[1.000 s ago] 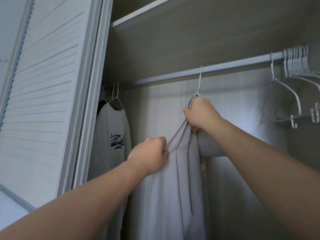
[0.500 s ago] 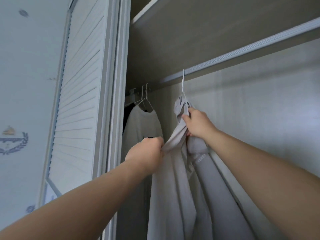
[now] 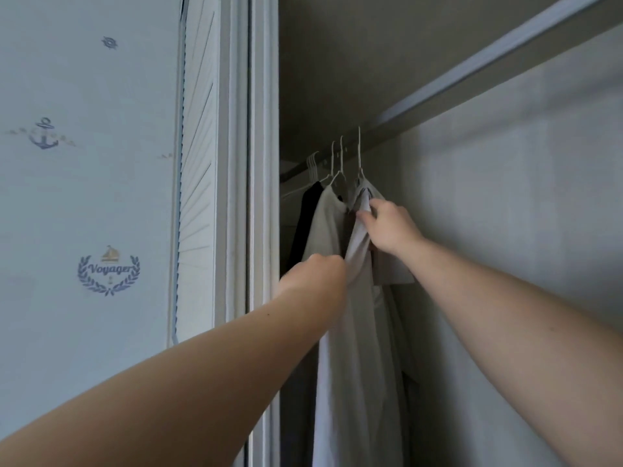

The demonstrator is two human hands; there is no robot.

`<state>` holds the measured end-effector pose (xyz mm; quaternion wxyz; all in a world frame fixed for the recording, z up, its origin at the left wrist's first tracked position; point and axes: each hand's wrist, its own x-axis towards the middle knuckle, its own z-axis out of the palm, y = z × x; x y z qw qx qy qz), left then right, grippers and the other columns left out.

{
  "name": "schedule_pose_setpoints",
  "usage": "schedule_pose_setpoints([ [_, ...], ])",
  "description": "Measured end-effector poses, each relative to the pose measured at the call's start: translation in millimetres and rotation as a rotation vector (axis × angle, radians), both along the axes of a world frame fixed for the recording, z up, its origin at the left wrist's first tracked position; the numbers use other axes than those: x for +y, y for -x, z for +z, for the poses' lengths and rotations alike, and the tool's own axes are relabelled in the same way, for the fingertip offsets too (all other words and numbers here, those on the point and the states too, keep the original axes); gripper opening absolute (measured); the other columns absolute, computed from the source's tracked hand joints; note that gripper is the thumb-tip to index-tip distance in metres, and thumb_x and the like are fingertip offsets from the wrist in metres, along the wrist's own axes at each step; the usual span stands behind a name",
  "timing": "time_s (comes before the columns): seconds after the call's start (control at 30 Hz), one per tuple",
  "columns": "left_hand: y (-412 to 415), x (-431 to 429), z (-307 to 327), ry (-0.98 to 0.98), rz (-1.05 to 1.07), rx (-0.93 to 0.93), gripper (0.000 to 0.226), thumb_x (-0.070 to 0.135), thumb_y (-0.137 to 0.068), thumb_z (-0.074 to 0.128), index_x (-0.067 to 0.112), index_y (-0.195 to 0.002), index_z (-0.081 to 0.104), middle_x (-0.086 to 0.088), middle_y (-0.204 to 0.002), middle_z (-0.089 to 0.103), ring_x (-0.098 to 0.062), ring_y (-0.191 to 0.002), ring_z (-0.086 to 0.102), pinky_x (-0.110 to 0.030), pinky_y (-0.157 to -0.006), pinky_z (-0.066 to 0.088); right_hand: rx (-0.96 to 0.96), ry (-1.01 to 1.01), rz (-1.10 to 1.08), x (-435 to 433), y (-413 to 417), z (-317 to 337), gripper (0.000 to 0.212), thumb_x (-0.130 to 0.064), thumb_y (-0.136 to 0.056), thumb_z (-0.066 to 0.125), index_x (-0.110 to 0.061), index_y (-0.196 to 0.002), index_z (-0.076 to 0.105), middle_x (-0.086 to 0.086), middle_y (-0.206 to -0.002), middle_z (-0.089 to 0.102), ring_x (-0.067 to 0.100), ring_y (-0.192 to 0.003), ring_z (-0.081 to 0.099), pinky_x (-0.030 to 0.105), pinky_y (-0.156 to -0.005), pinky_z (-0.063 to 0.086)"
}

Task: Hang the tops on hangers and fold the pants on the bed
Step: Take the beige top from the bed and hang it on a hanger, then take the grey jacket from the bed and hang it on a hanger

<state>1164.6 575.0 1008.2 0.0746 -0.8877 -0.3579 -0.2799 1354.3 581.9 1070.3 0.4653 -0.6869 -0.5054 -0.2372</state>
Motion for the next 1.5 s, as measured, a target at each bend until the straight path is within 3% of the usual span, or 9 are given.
schedule_pose_setpoints([
  [0.13, -0.6, 0.1, -0.1, -0.027, 0.027, 0.060, 0.014, 0.004, -0.093, 0.059, 0.016, -0.098, 0.052, -0.002, -0.078, 0.046, -0.019, -0.063, 0.047, -0.036, -0.064, 0.046, 0.018, -0.043, 0.061, 11.1, -3.2, -7.7, 0.026, -0.042, -0.101, 0.052, -0.017, -0.095, 0.060, 0.005, -0.081, 0.065, 0.035, -0.091, 0.064, 0.032, -0.060, 0.040],
  [0.2, 3.5, -4.2, -3.8, -0.097, 0.033, 0.102, 0.017, 0.006, -0.094, 0.061, 0.013, -0.108, 0.056, -0.002, -0.082, 0.053, -0.024, -0.071, 0.057, -0.036, -0.065, 0.049, 0.036, -0.070, 0.077, 9.9, -1.4, -13.9, 0.033, -0.045, -0.100, 0.053, -0.020, -0.121, 0.063, 0.006, -0.105, 0.071, 0.035, -0.106, 0.064, 0.029, -0.070, 0.042],
  [0.3, 18.8, -13.4, -15.0, -0.335, -0.007, 0.132, 0.024, 0.010, -0.092, 0.057, 0.013, -0.116, 0.055, -0.008, -0.104, 0.065, -0.032, -0.101, 0.060, -0.044, -0.089, 0.047, 0.072, -0.129, 0.102, 0.9, 6.8, -22.3, 0.041, -0.049, -0.101, 0.048, -0.026, -0.133, 0.057, -0.003, -0.103, 0.067, 0.029, -0.111, 0.063, 0.030, -0.075, 0.043],
  [0.43, 63.9, -25.4, -25.8, -0.576, -0.088, 0.108, 0.025, 0.028, -0.095, 0.045, 0.019, -0.115, 0.059, -0.003, -0.124, 0.063, -0.029, -0.127, 0.047, -0.041, -0.112, 0.029, -0.050, -0.148, 0.106, -25.4, 37.3, -33.2, 0.058, -0.057, -0.099, 0.033, -0.030, -0.148, 0.044, 0.000, -0.150, 0.048, 0.024, -0.140, 0.040, 0.040, -0.110, 0.035],
  [0.53, 113.6, -37.0, -36.2, -0.593, -0.111, 0.104, 0.038, 0.039, -0.096, 0.046, 0.020, -0.126, 0.060, -0.005, -0.146, 0.052, -0.031, -0.144, 0.035, -0.044, -0.120, 0.023, -0.184, -0.114, 0.068, -49.7, 78.1, -47.5, 0.067, -0.067, -0.094, 0.018, -0.038, -0.154, 0.030, -0.009, -0.163, 0.029, 0.019, -0.151, 0.020, 0.046, -0.122, 0.020],
  [0.73, 242.2, -71.4, -70.2, -0.474, 0.037, 0.095, 0.065, 0.061, -0.096, 0.025, 0.031, -0.152, 0.040, -0.001, -0.164, 0.031, -0.028, -0.156, 0.015, -0.057, -0.124, 0.013, -0.349, -0.015, 0.160, -97.0, 192.5, -98.6, 0.065, -0.068, -0.095, 0.014, -0.045, -0.156, 0.014, -0.015, -0.168, 0.007, 0.014, -0.155, -0.002, 0.052, -0.120, 0.009],
  [1.07, 531.3, -163.6, -191.6, -0.167, 0.253, -0.030, 0.070, 0.069, -0.098, 0.018, 0.038, -0.160, 0.016, 0.006, -0.170, 0.007, -0.018, -0.156, -0.010, -0.053, -0.125, 0.000, -0.442, 0.185, 0.460, -162.0, 449.2, -225.9, 0.067, -0.062, -0.098, 0.019, -0.034, -0.158, 0.024, -0.006, -0.168, 0.014, 0.025, -0.155, 0.006, 0.058, -0.120, 0.013],
  [1.33, 744.5, -285.6, -314.4, 0.090, 0.595, -0.120, 0.072, 0.073, -0.096, 0.020, 0.036, -0.158, 0.025, 0.005, -0.169, 0.014, -0.023, -0.157, 0.000, -0.055, -0.125, 0.005, -0.420, 0.374, 0.960, -209.0, 688.4, -357.9, 0.062, -0.060, -0.098, 0.027, -0.036, -0.155, 0.031, -0.009, -0.166, 0.023, 0.021, -0.155, 0.013, 0.058, -0.121, 0.013],
  [1.5, 848.0, -378.6, -404.6, 0.313, 0.957, -0.204, 0.071, 0.071, -0.094, 0.019, 0.042, -0.158, 0.013, 0.011, -0.170, 0.001, -0.017, -0.156, -0.012, -0.051, -0.126, -0.002, -0.359, 0.591, 1.279, -244.6, 829.0, -445.0, 0.064, -0.061, -0.096, 0.029, -0.037, -0.154, 0.033, -0.011, -0.165, 0.023, 0.015, -0.155, 0.009, 0.058, -0.120, 0.019],
])
